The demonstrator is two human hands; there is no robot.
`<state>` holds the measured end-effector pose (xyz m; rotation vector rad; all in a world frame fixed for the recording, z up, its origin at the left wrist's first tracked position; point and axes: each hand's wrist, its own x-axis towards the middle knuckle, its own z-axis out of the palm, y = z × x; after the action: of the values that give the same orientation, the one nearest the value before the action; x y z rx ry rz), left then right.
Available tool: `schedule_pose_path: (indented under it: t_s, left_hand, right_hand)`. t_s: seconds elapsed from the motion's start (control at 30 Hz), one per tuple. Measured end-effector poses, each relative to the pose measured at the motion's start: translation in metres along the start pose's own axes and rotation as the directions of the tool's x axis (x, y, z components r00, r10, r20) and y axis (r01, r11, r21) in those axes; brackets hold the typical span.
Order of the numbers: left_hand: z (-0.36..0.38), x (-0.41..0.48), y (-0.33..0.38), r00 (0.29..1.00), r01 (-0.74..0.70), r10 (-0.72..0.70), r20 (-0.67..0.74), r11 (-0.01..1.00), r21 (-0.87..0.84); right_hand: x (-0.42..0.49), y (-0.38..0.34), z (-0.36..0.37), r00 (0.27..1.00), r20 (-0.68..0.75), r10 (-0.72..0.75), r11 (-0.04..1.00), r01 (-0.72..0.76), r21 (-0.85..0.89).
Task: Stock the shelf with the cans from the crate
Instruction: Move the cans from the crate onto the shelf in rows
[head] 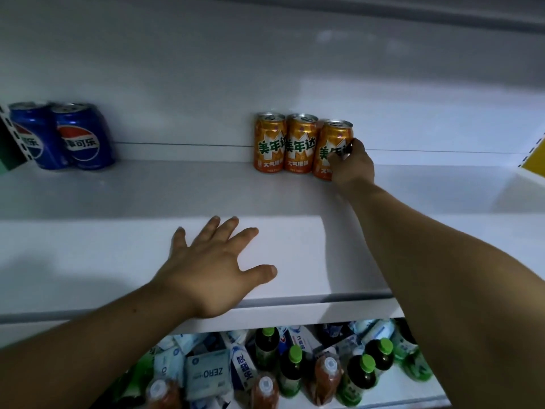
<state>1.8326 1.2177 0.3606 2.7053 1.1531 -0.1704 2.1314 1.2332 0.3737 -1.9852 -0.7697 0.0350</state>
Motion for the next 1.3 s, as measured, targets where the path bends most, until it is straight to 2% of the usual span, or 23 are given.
schedule_pose_path:
  t_s: [0.27,0.67,0.73,0.83,1.03,1.1,1.17,1.3]
  left_hand:
    - [0.002,0.002,0.001,1.0,0.006,-0.006,0.004,1.0,0.014]
    - [0.003,0.001,-0.001,1.0,-0.018,0.018,-0.012,1.0,-0.006]
    - [0.003,0.001,-0.002,0.999,-0.03,0.03,-0.025,0.999,-0.017]
    - [0.001,0.0,-0.001,0.999,-0.041,0.041,-0.029,0.999,-0.023]
    - [-0.011,-0.011,0.003,0.998,-0.066,0.066,0.004,0.998,0.004]
    - [-0.016,-0.02,0.014,0.994,-0.111,0.111,0.019,0.994,0.006]
    - [-0.017,-0.038,0.04,0.976,-0.217,0.216,0.03,0.976,0.007]
    - [-0.002,-0.081,0.116,0.873,-0.484,0.485,0.049,0.875,-0.028]
  right_hand:
    - [0.012,-0.006,0.008,0.995,0.007,0.098,0.995,-0.098,0.01]
    - [0.007,-0.013,-0.001,0.978,0.099,0.182,0.975,-0.167,-0.144]
    - [-0.012,-0.019,-0.013,0.979,0.13,0.16,0.97,-0.131,-0.205]
    - [-0.051,-0.028,-0.04,0.972,0.225,0.07,0.938,0.012,-0.347]
    - [-0.131,-0.028,-0.115,0.942,0.306,0.138,0.844,0.05,-0.534]
    - [-0.156,-0.025,-0.146,0.947,0.286,0.145,0.818,0.048,-0.574]
    - [-0.182,-0.018,-0.18,0.958,0.233,0.167,0.8,0.007,-0.6]
    - [-0.234,0.003,-0.245,0.961,0.108,0.255,0.75,-0.126,-0.649]
